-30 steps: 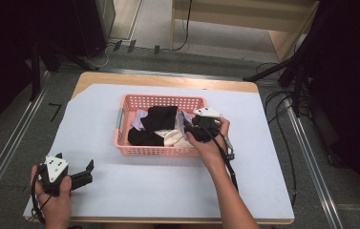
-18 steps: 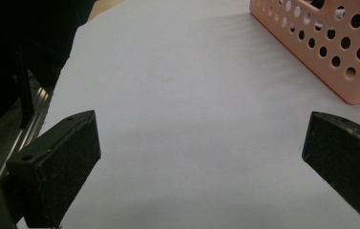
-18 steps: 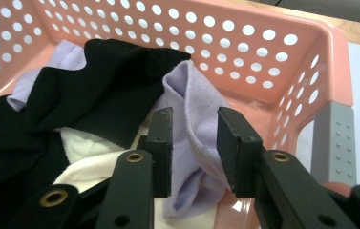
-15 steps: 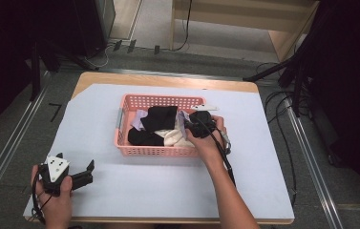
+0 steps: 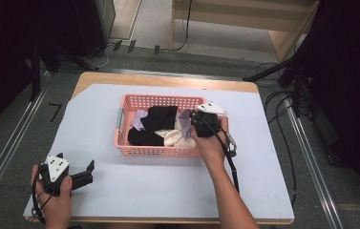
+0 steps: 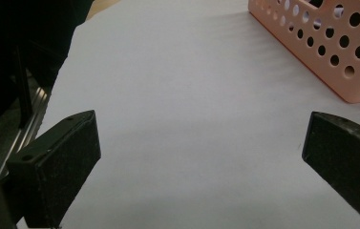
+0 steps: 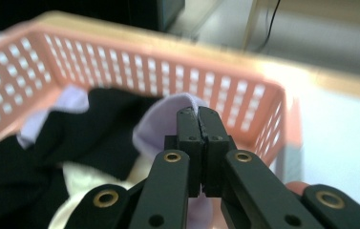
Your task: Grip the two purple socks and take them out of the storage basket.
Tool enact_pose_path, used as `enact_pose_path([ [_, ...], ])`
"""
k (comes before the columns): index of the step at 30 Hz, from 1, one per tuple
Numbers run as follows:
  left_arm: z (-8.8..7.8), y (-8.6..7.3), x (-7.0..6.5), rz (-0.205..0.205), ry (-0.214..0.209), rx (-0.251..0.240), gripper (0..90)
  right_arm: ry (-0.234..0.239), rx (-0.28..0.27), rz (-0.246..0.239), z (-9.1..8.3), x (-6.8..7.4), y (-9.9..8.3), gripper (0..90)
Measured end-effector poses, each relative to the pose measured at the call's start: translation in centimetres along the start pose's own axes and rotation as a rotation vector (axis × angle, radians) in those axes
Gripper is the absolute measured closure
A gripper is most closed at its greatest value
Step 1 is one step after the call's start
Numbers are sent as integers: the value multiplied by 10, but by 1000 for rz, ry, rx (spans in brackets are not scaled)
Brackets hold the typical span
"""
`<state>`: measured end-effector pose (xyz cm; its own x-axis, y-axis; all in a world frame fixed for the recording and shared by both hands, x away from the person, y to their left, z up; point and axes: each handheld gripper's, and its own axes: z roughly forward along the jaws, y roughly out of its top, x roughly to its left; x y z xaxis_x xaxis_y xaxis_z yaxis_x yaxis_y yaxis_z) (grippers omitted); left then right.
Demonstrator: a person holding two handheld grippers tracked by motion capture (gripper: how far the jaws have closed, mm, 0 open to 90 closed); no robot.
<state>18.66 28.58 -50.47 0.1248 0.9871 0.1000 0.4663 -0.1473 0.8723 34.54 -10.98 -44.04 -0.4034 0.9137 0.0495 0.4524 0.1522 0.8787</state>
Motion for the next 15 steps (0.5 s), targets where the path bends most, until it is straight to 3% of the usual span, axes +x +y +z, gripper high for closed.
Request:
enact_pose_path([
  [1,0,0,0,0,0,0,1,-1,-35,-11,-3,0,2,896],
  [2,0,0,0,0,0,0,1,-1,-35,-11,-3,0,2,896],
  [3,0,0,0,0,3,-1,1,1,-101,-27,-9,1,5,896],
  [5,0,0,0,-1,3,-3,1,1,-153,-38,-14,2,8,896],
  [7,0,0,0,0,3,-2,1,3,-174,-37,-17,2,9,896],
  [9,0,0,0,1,2,-2,1,23,-241,-4,-24,-2,13,896],
  [13,1,0,0,1,3,-4,1,0,-303,-6,-34,-5,18,896],
  [15,1,0,-1,0,2,-4,1,-6,-310,-6,-36,-6,20,896],
])
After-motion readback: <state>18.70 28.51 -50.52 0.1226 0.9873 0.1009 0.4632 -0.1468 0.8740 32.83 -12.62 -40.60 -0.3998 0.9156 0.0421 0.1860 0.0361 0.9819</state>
